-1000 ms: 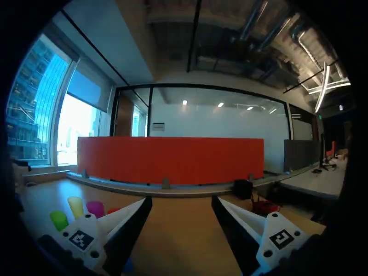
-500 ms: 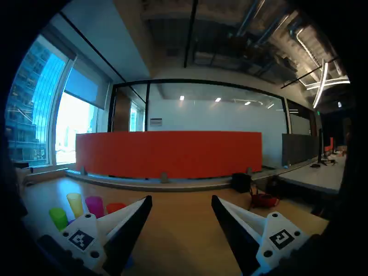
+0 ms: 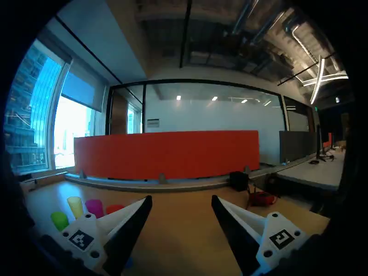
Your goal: Pour water
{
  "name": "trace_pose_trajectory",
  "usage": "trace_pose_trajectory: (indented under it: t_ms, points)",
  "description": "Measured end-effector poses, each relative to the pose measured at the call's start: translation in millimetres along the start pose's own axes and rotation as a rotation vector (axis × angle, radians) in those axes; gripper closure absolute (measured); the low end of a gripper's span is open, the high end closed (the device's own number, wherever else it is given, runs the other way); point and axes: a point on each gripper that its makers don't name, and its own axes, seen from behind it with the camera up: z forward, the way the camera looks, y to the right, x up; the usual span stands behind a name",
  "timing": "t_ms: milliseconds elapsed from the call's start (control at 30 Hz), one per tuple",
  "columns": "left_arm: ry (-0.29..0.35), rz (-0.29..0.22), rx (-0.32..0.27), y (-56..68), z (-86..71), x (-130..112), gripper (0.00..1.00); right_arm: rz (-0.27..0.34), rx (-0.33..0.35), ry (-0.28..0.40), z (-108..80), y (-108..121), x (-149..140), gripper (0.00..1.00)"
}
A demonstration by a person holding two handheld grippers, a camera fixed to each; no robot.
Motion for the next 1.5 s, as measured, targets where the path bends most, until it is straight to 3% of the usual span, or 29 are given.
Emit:
trace_pose_trajectory:
  t_ms: [600,1500]
  points:
    - [-0.026,-0.05,0.003,1.4,8.4,-31.0,0.04,0.011,0.004,-0.014,-0.8,-1.8,-6.2,0.0]
    - [-0.052,-0.054,0.003,-3.5,8.8,-42.2,0.04,0.0,0.005,-0.01,-1.6,-1.8,-4.5,0.0]
